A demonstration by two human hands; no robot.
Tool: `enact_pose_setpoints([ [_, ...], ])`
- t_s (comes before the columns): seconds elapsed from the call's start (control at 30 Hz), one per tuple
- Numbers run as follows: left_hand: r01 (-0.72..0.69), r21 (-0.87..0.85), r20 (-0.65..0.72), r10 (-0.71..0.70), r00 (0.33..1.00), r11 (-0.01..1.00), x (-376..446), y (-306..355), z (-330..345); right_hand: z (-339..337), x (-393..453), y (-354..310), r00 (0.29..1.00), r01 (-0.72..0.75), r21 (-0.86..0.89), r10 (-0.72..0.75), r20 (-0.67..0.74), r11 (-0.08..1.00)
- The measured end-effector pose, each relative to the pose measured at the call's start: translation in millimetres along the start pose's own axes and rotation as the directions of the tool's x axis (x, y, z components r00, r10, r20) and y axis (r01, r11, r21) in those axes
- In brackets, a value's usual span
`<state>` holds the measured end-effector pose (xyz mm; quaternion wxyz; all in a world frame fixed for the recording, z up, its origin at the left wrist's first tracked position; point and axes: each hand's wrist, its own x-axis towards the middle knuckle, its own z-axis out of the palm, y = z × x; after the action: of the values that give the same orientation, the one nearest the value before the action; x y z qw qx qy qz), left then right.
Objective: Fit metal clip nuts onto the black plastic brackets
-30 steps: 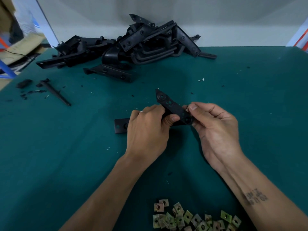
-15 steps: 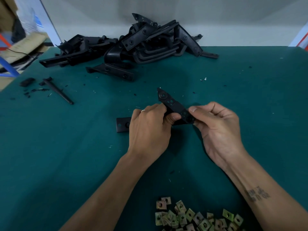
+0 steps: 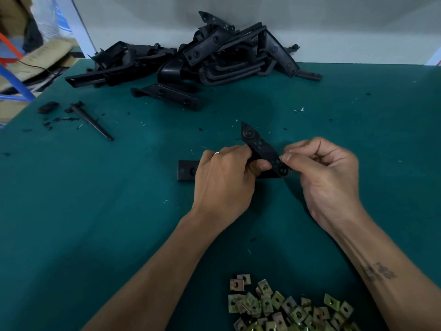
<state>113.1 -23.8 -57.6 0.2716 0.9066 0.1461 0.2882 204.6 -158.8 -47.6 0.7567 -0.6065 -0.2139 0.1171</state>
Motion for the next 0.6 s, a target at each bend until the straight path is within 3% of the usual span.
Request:
enact_pose_setpoints([
  [0.2, 0.03, -0.016, -0.043, -0.031, 0.999, 0.999, -1.0, -2.2, 0.7, 3.9, -7.1, 4.4, 0.999, -0.028, 0.076, 0.027, 0.022, 0.997],
  [0.47, 0.051, 0.031, 0.024, -0.051, 0.998, 0.998, -0.3, -8.0, -2.3, 1.3, -8.1, -7.7, 0.962, -0.181, 0.079, 0.16, 0.222, 0.98],
  [0.6, 0.012, 0.048, 0.023, -0.014, 1.0, 0.999, 0.0, -3.6, -4.4, -2.5, -29.2, -7.0, 0.982, -0.176, 0.061, 0.17, 0.084, 0.983],
])
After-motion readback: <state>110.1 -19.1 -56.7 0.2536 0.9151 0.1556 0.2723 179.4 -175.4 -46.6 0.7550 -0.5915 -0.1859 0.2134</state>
